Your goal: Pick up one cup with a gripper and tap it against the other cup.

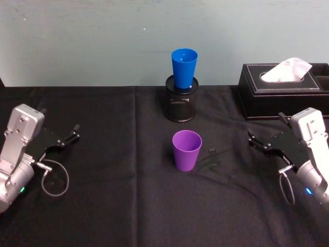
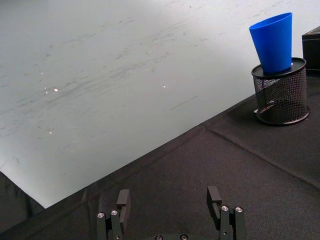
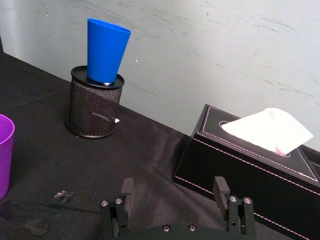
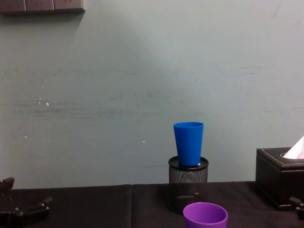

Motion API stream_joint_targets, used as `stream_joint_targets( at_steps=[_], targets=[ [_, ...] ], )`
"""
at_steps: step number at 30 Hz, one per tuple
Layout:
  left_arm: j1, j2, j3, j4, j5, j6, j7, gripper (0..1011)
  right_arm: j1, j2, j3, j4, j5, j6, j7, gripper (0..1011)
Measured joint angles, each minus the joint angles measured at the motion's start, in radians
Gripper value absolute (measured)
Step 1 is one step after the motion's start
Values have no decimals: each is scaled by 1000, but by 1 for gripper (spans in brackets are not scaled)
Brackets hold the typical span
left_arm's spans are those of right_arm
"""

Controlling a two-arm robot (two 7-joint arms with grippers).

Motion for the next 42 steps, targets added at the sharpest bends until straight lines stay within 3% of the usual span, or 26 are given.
stream_joint_targets(
  at_steps=[32, 39, 42],
  targets=[
    [0, 0, 0, 0, 0, 0, 0, 1000, 0, 0, 0, 0, 0, 0, 0, 1003],
    [0, 0, 0, 0, 0, 0, 0, 1000, -4, 8, 26, -35, 2, -34, 32, 1003],
    [0, 0, 0, 0, 0, 0, 0, 1000, -22, 20, 47, -65, 32, -58, 72, 1003]
  ],
)
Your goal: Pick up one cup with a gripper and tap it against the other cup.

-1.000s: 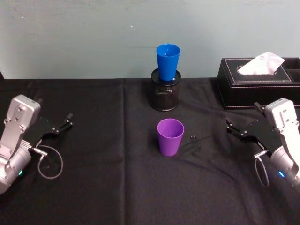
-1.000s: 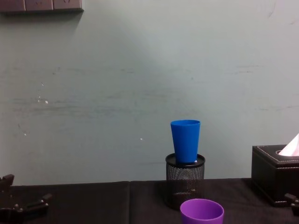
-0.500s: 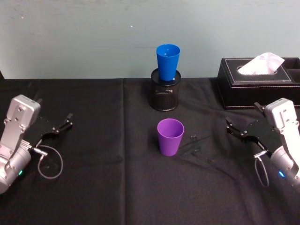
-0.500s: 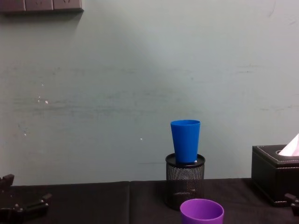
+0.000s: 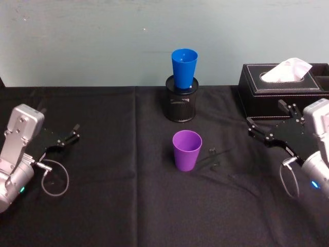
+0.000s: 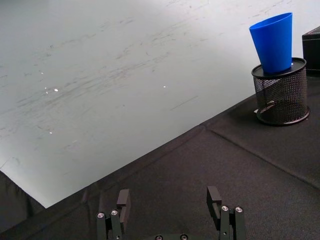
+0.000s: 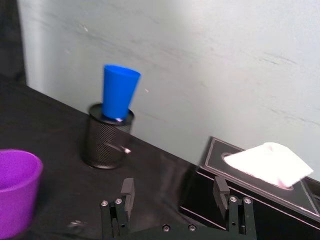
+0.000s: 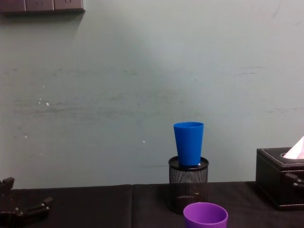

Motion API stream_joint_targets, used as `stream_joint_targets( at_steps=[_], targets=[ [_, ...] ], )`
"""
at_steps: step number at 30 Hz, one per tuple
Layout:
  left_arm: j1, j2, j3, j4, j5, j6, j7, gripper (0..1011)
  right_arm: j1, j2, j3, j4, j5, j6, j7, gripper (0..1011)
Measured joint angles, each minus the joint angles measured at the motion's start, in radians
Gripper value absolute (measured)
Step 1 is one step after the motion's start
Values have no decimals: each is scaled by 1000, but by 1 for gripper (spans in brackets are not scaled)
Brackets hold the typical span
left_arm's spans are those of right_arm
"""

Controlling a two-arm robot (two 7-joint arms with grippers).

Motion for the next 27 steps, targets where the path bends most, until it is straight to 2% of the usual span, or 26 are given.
stream_joint_targets(
  at_steps=[3, 4, 6, 7, 11, 14, 17, 27],
  targets=[
    [0, 0, 0, 0, 0, 0, 0, 1000, -26, 18, 16, -26, 49, -22, 63, 1003],
    [0, 0, 0, 0, 0, 0, 0, 1000, -39, 29, 21, -35, 79, -30, 102, 1003],
    [0, 0, 0, 0, 0, 0, 0, 1000, -52, 40, 21, -43, 112, -34, 153, 1003],
    [0, 0, 0, 0, 0, 0, 0, 1000, -63, 53, 20, -49, 141, -35, 208, 1003],
    [0, 0, 0, 0, 0, 0, 0, 1000, -80, 69, 9, -55, 187, -35, 305, 1003],
    [0, 0, 0, 0, 0, 0, 0, 1000, -83, 72, -11, -53, 222, -33, 401, 1002],
    [0, 0, 0, 0, 0, 0, 0, 1000, -72, 59, -30, -42, 229, -24, 453, 1003],
    [0, 0, 0, 0, 0, 0, 0, 1000, -1, -16, -69, 30, 211, 26, 512, 1003]
  ],
)
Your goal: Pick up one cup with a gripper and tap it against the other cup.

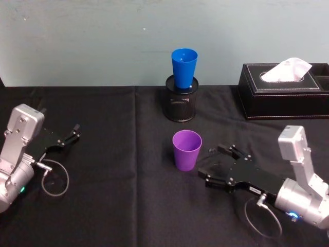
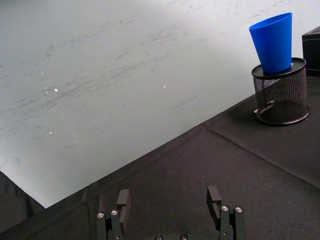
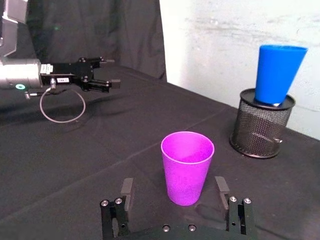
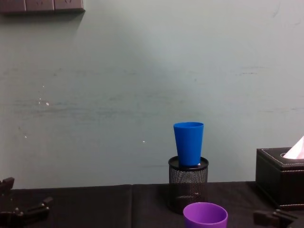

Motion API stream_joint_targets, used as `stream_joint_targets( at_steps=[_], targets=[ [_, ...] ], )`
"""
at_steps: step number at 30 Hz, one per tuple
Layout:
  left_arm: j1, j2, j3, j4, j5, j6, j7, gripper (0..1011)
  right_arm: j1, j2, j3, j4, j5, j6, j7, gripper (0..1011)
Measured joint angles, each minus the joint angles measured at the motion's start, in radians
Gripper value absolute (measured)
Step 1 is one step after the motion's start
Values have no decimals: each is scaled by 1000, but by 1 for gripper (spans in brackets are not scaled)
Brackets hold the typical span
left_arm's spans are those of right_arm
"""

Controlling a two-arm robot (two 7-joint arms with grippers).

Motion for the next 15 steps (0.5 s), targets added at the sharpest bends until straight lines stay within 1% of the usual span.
stream_joint_targets(
  at_steps=[6, 9, 12, 15],
  targets=[
    [0, 0, 0, 0, 0, 0, 0, 1000, 44, -46, -15, 54, -25, 20, 16, 1003],
    [0, 0, 0, 0, 0, 0, 0, 1000, 59, -62, -19, 76, -34, 22, 21, 1003],
    [0, 0, 0, 0, 0, 0, 0, 1000, 88, -93, -23, 115, -48, 22, 29, 1003],
    [0, 0, 0, 0, 0, 0, 0, 1000, 104, -110, -25, 137, -55, 21, 34, 1003]
  ],
)
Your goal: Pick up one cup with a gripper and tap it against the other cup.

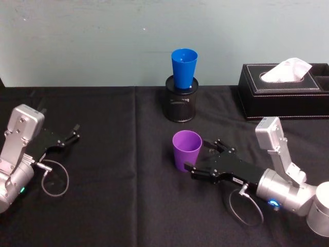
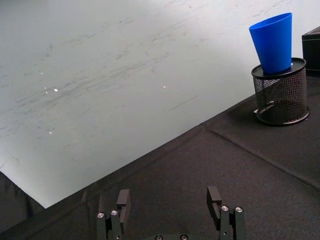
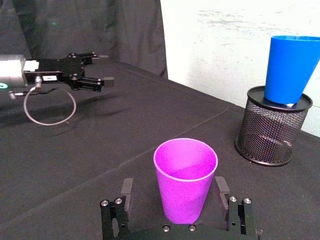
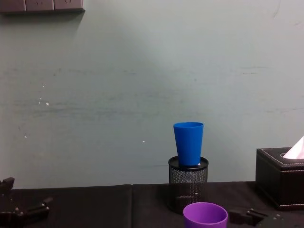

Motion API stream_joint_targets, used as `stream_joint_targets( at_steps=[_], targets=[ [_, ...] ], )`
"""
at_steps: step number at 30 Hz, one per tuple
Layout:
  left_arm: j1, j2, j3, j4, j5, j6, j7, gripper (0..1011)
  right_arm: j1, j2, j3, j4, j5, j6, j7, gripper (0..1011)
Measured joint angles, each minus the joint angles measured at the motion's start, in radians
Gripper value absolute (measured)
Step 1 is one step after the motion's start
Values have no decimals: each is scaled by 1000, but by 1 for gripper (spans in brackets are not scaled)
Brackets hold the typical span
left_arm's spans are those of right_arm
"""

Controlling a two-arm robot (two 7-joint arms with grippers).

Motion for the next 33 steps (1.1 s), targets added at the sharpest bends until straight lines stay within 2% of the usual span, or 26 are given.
stream_joint_targets(
  at_steps=[6, 13, 27, 33],
  targets=[
    [0, 0, 0, 0, 0, 0, 0, 1000, 43, -51, -5, 71, -20, -12, 19, 1003],
    [0, 0, 0, 0, 0, 0, 0, 1000, 82, -92, -4, 133, -42, -26, 33, 1003],
    [0, 0, 0, 0, 0, 0, 0, 1000, 127, -151, 7, 222, -68, -58, 45, 1003],
    [0, 0, 0, 0, 0, 0, 0, 1000, 129, -156, 9, 229, -67, -60, 48, 1003]
  ],
)
